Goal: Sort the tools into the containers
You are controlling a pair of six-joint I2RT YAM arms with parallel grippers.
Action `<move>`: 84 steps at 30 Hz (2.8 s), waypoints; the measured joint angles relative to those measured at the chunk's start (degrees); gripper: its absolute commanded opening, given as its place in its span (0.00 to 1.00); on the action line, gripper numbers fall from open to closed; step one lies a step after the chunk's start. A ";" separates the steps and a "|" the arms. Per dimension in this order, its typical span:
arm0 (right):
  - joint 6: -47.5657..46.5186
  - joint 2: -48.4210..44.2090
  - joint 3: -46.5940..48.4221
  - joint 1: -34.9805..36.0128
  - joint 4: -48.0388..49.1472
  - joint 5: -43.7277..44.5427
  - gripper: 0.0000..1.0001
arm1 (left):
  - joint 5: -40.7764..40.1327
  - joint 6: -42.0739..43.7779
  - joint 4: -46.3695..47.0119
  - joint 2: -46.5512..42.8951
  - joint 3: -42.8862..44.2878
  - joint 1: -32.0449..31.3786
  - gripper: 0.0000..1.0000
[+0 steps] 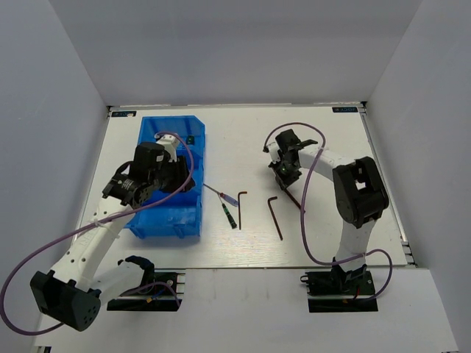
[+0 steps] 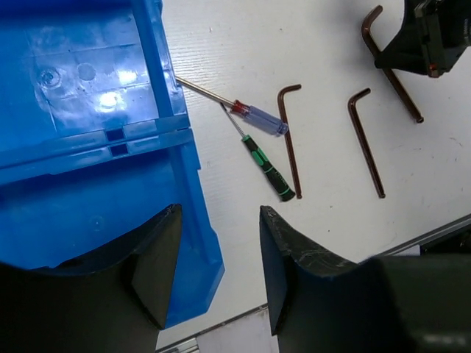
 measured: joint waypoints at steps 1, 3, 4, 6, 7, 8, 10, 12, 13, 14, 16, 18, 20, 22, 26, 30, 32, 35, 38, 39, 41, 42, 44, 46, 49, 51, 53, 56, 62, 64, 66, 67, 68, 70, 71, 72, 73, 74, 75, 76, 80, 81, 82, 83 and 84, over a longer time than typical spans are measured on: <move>-0.83 0.02 0.48 -0.11 -0.92 -1.70 0.00 | 0.07 -0.04 -0.17 0.00 -0.15 -0.17 0.57; -2.51 0.02 2.10 -0.28 -3.23 -4.70 0.00 | 0.15 -0.20 -0.31 -0.04 -0.26 -0.57 0.57; -3.39 0.15 4.46 -0.26 -5.57 -7.26 0.00 | 0.13 -0.24 -0.35 -0.26 -0.26 -0.68 0.57; -4.55 0.57 9.38 -0.11 -8.55 -11.58 0.00 | 0.09 -0.37 -0.39 -1.18 -0.33 -0.79 0.57; -5.14 1.01 13.18 0.13 -10.10 -14.08 0.00 | 0.02 -0.39 -0.39 -1.99 -0.33 -0.79 0.57; -5.55 1.51 17.11 0.39 -10.99 -16.35 0.00 | -0.02 -0.39 -0.37 -2.89 -0.33 -0.81 0.57; -6.64 2.95 24.63 1.27 -11.56 -21.11 0.00 | -0.11 -0.39 -0.09 -5.14 -0.28 -0.81 0.57; -7.96 4.76 31.54 2.82 -11.54 -25.38 0.00 | -0.13 -0.39 0.24 -7.69 -0.15 -0.81 0.57; -8.72 5.79 34.27 3.85 -11.32 -27.15 0.00 | -0.13 -0.39 0.42 -8.81 -0.04 -0.81 0.57; -9.40 7.21 36.98 5.05 -11.30 -28.87 0.00 | -0.13 -0.39 0.63 -10.01 0.09 -0.81 0.57; -10.71 10.80 42.12 7.89 -10.91 -31.69 0.00 | -0.26 -0.37 0.96 -11.85 0.76 -0.81 0.57; -11.39 15.65 47.84 10.60 -10.62 -34.27 0.00 | -0.55 -0.37 0.96 -13.05 1.75 -0.83 0.57; -11.13 20.63 52.78 12.98 -8.22 -35.95 0.00 | -0.68 -0.37 0.66 -14.03 2.97 -0.83 0.57; -10.12 24.15 54.77 15.15 -3.78 -37.38 0.00 | -0.90 -0.46 0.17 -14.86 4.07 -0.83 0.57; -8.33 26.88 54.77 17.84 4.87 -38.18 0.00 | -1.73 -1.29 -0.87 -17.14 4.63 -0.83 0.57; -6.60 28.20 56.37 19.50 12.61 -38.93 0.00 | -2.10 -1.88 -2.84 -19.08 4.68 -0.83 0.57; -6.49 28.20 56.41 20.09 15.87 -39.91 0.00 | -2.10 -1.99 -3.54 -19.56 4.68 -0.76 0.57; -6.25 28.20 55.80 21.11 21.20 -40.81 0.00 | -2.10 -2.14 -3.82 -19.89 4.68 -0.76 0.57; -4.92 29.11 55.84 22.08 25.79 -40.98 0.00 | -2.08 -2.27 -4.28 -19.82 4.68 -0.74 0.57; -4.52 29.77 56.33 22.43 26.88 -40.94 0.00 | -2.08 -2.29 -4.37 -19.78 4.68 -0.74 0.57; -4.07 31.08 56.52 23.19 28.48 -40.63 0.18 | -2.03 -2.32 -4.39 -19.47 4.68 -0.74 0.57; -3.82 31.63 56.26 23.50 28.87 -40.37 0.30 | -2.01 -2.32 -4.48 -19.19 4.68 -0.72 0.57; -3.34 31.91 54.03 24.00 29.70 -39.43 0.45 | -1.79 -2.32 -4.79 -18.51 4.79 -0.72 0.57; -3.04 31.91 52.00 24.28 30.32 -38.84 0.46 | -1.33 -2.34 -4.81 -17.53 4.83 -0.72 0.57; -1.95 31.80 50.18 23.89 30.51 -37.24 0.42 | 0.07 -2.29 -4.70 -15.85 4.83 -0.72 0.52; -0.52 30.51 48.59 22.91 30.14 -35.93 0.30 | 1.18 -2.36 -4.31 -14.80 4.81 -0.72 0.39; 1.27 27.71 46.25 21.31 28.59 -34.42 0.10 | 2.49 -2.19 -3.02 -13.33 4.61 -0.79 0.24; 2.56 20.24 42.10 18.16 22.51 -28.87 0.00 | 4.81 -1.75 -0.39 -10.67 3.72 -0.81 0.00; -0.11 -5.09 23.45 12.26 8.85 -16.11 0.05 | 9.68 -0.94 5.29 -0.59 0.02 -1.66 0.03; -0.83 -12.35 15.65 11.47 4.76 -12.61 0.28 | 10.43 -0.79 6.64 3.93 -1.11 -2.82 0.16; -1.14 -17.46 7.28 11.28 0.42 -10.49 0.37 | 10.80 -0.52 7.50 9.09 -1.25 -4.61 0.38; -1.36 -19.32 2.67 11.23 -0.52 -10.01 0.39 | 10.80 -0.28 7.87 11.37 -1.07 -5.57 0.44; -1.55 -20.79 -2.12 11.23 -2.01 -9.42 0.41 | 10.67 -0.24 8.00 13.94 -0.66 -6.69 0.54; -1.46 -22.51 -10.25 11.23 -5.95 -8.85 0.43 | 9.94 -0.17 7.72 19.15 1.60 -9.11 0.55; -1.25 -22.82 -12.92 11.23 -7.41 -8.63 0.44 | 9.40 -0.28 7.78 21.75 2.99 -10.40 0.57; -0.85 -23.15 -15.41 11.23 -8.39 -8.41 0.44 | 8.46 -0.35 7.67 24.09 4.50 -11.61 0.60; -0.59 -23.43 -17.07 11.23 -9.35 -8.24 0.44 | 7.72 -0.39 7.69 25.86 5.77 -12.66 0.60; -0.15 -23.69 -18.32 11.23 -10.12 -8.02 0.44 | 6.75 -0.61 7.91 27.54 7.02 -13.77 0.60; 0.55 -23.89 -19.02 11.26 -10.34 -7.69 0.44 | 5.64 -0.90 8.07 28.74 7.89 -14.82 0.61; 1.09 -23.91 -19.19 11.26 -10.43 -7.48 0.44 | 4.66 -1.27 8.04 29.44 8.41 -15.56 0.61; 3.87 -23.19 -19.15 11.30 -8.44 -7.21 0.43 | 1.88 -2.99 8.28 29.57 8.59 -18.01 0.70; 4.61 -22.47 -19.02 11.30 -8.00 -7.26 0.43 | 1.27 -3.48 8.31 29.53 8.59 -18.36 0.70; 5.29 -21.62 -18.67 11.41 -7.85 -7.26 0.43 | 0.59 -4.07 8.41 29.40 8.57 -18.86 0.70; 6.08 -20.55 -18.34 11.45 -7.15 -7.23 0.43 | -0.04 -4.42 8.55 29.27 8.52 -19.23 0.70; 6.84 -19.45 -17.97 11.52 -6.47 -7.21 0.43 | -0.57 -4.72 8.66 29.11 8.50 -19.58 0.70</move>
